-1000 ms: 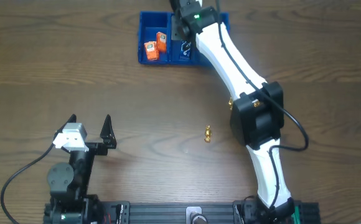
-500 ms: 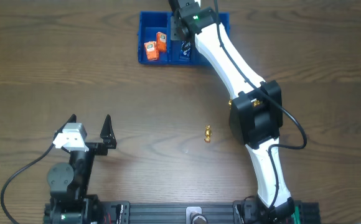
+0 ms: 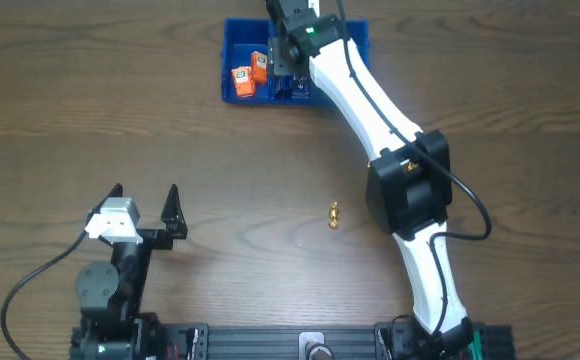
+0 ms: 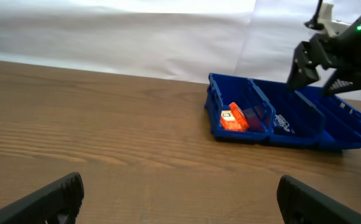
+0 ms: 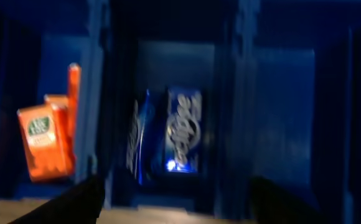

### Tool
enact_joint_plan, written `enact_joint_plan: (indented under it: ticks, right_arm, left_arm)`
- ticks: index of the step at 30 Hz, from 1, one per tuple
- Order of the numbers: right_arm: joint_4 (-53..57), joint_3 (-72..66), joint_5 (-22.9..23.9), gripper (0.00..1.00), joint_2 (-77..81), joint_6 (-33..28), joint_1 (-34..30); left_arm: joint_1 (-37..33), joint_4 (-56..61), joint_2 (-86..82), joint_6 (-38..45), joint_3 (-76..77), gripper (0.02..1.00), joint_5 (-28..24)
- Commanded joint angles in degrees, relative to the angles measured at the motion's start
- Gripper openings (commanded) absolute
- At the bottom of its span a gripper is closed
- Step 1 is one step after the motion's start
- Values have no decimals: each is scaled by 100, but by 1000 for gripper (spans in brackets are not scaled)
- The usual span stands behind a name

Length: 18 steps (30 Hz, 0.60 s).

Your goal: Sort Candies Into Trays

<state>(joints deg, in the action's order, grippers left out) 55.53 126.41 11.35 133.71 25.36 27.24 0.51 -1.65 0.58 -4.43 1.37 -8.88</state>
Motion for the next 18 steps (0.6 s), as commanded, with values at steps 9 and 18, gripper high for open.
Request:
enact_joint_plan:
  ticks: [9, 18]
  right_arm:
    - [1484, -1403, 57, 798, -1963, 262, 601]
    - [201, -4743, -404, 805, -3261, 841, 966]
  left_arm:
    - [-22, -197, -33, 61, -107, 998, -105]
    - [-22, -197, -33, 61, -107, 998, -105]
